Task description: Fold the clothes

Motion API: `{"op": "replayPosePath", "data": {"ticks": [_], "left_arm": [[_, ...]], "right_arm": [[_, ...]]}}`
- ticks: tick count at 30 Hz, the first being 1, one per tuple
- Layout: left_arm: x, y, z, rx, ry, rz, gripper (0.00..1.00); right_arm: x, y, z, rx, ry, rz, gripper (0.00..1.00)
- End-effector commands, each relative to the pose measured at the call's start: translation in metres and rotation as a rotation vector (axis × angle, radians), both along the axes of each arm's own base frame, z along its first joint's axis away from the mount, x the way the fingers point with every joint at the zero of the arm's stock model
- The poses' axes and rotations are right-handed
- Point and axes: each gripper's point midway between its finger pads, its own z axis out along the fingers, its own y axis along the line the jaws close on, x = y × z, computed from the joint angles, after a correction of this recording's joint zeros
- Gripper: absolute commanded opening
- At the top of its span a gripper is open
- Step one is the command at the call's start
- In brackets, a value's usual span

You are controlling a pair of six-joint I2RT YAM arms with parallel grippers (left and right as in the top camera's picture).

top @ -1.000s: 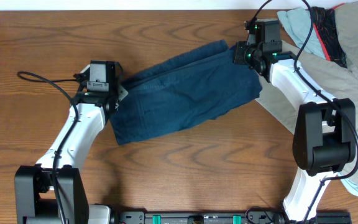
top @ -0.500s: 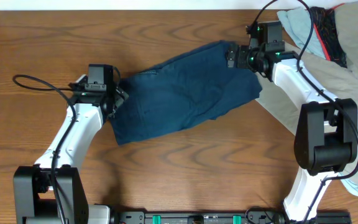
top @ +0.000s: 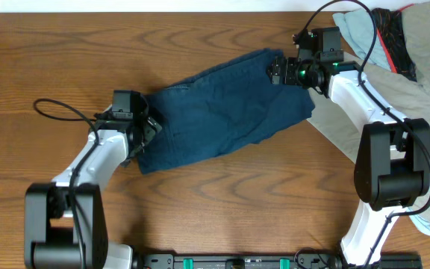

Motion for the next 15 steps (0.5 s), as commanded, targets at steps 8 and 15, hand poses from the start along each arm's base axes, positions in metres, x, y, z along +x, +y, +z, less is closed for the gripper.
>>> {"op": "replayPosePath", "data": {"ticks": [8, 15], "left_arm": [[-0.018, -0.024, -0.042, -0.124, 0.137, -0.1, 0.07], [-0.019, -0.023, -0.02, -0.092, 0.131, -0.219, 0.06]], "right_arm": [[-0.024, 0.013, 0.006, -0.015, 0.064, 0.078, 0.99], [-0.06, 0.062, 0.007, 0.07, 0.105, 0.33, 0.81]]}}
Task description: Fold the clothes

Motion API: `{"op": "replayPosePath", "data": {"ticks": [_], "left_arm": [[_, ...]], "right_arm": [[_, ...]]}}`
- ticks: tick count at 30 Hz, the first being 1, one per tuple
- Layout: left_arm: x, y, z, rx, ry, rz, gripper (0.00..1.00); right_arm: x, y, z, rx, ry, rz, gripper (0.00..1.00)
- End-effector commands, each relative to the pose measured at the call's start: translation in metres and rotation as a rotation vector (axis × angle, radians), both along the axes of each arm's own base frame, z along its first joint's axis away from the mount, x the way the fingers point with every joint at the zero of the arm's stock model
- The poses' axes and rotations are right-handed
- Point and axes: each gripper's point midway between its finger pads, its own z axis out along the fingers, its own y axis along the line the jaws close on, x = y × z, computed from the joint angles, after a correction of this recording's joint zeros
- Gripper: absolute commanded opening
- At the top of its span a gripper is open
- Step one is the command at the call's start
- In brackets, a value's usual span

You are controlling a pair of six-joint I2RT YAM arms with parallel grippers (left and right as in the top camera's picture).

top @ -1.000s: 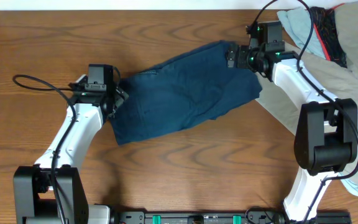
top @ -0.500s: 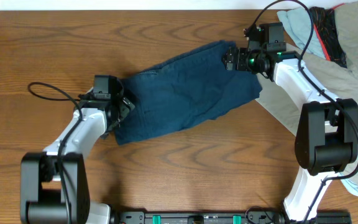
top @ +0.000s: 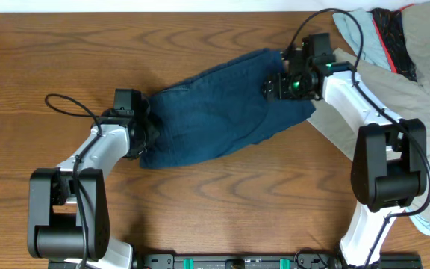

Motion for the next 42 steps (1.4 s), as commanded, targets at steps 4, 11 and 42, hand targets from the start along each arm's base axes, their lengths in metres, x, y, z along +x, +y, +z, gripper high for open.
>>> {"op": "replayPosePath", "data": {"ticks": [4, 11, 42], "left_arm": [[-0.019, 0.001, 0.028, -0.004, 0.062, -0.07, 0.06], [-0.016, 0.007, 0.108, -0.002, -0.035, -0.056, 0.06], [0.021, -0.031, 0.237, -0.191, -0.446, -0.159, 0.06]], "right_arm": [[-0.023, 0.055, 0.024, 0.1, -0.036, 0.214, 0.16], [-0.059, 0.093, 0.01, 0.064, -0.002, 0.392, 0.01], [-0.158, 0.237, -0.031, -0.04, -0.001, 0.691, 0.36]]}}
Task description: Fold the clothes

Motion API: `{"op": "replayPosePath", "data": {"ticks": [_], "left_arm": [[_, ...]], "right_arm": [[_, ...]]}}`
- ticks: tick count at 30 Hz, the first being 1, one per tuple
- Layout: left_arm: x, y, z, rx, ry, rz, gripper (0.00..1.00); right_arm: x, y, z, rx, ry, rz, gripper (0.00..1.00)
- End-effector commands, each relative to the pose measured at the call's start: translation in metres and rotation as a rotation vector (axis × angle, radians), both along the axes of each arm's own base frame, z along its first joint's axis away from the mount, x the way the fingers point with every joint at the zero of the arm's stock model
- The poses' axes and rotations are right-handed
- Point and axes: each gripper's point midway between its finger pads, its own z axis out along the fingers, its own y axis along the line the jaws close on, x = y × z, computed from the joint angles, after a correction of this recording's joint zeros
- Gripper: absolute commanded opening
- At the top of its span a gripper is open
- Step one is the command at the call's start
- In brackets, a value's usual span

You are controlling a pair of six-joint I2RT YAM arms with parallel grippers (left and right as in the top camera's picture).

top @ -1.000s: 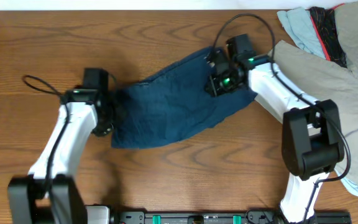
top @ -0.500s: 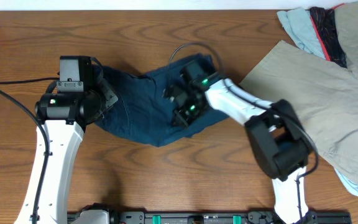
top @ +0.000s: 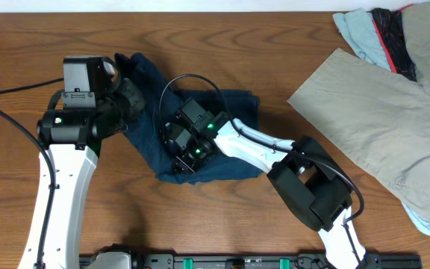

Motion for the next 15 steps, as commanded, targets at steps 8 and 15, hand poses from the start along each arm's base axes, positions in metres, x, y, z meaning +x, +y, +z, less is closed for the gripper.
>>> {"op": "replayPosePath", "data": {"ticks": [8, 15], "left_arm": [[-0.009, -0.007, 0.009, -0.018, 0.005, -0.043, 0.06], [-0.013, -0.029, 0.005, -0.018, 0.02, -0.107, 0.06]], "right_arm": [[0.101, -0.101, 0.068, -0.156, -0.133, -0.38, 0.38], [0.1, -0.185, 0.036, -0.354, -0.023, -0.51, 0.35]]}}
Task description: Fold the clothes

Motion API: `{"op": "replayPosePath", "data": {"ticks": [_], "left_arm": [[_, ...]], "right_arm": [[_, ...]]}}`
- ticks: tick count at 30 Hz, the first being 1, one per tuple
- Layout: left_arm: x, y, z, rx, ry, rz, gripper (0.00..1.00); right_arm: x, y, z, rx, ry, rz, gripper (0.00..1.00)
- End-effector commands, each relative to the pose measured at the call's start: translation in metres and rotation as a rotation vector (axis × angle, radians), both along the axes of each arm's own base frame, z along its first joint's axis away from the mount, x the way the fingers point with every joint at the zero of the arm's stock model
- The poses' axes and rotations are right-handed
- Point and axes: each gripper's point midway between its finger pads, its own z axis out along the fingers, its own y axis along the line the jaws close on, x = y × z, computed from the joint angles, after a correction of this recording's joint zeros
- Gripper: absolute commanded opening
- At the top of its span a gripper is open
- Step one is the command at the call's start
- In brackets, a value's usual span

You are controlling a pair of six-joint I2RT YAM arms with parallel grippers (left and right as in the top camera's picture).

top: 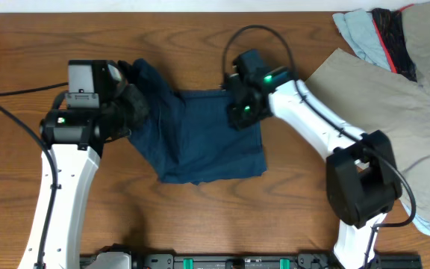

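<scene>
A dark blue garment (207, 142) lies folded over itself at the middle of the wooden table (200, 30). Its upper left corner is bunched and lifted against my left gripper (131, 104), which is raised over the left edge and looks shut on that cloth. My right gripper (239, 113) is down on the garment's upper right edge, fingers pointing left. Its jaws are hidden under the wrist, so their state does not show.
A large khaki garment (379, 119) spreads over the right side of the table. A light blue cloth (357, 30) and a dark item with red trim (390, 33) are piled at the far right corner. Arm cables loop above both wrists.
My right gripper has moved from the garment's lower left part to its upper right edge. The blue cloth now lies flatter and wider at the lower right. The left gripper has hardly moved.
The blue garment first lay stretched out slantwise, left gripper at its left end and right gripper at its right end. Later the right end was over at the left and the garment lay doubled, its left corner lifted. Now the right gripper is back at the right edge.
</scene>
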Motion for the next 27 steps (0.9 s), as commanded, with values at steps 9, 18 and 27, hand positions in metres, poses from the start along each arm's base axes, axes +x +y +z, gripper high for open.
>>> {"op": "replayPosePath", "data": {"ticks": [9, 18, 27], "left_arm": [[-0.004, -0.067, -0.006, -0.042, 0.032, -0.147, 0.06], [-0.01, -0.137, -0.036, -0.07, 0.1, -0.264, 0.06], [-0.001, -0.18, -0.041, -0.118, 0.053, -0.331, 0.06]], "right_arm": [[-0.035, -0.055, -0.063, -0.123, 0.131, -0.077, 0.32], [-0.051, -0.06, -0.08, -0.136, 0.155, -0.07, 0.33], [-0.047, -0.067, -0.079, -0.134, 0.168, -0.134, 0.38]]}}
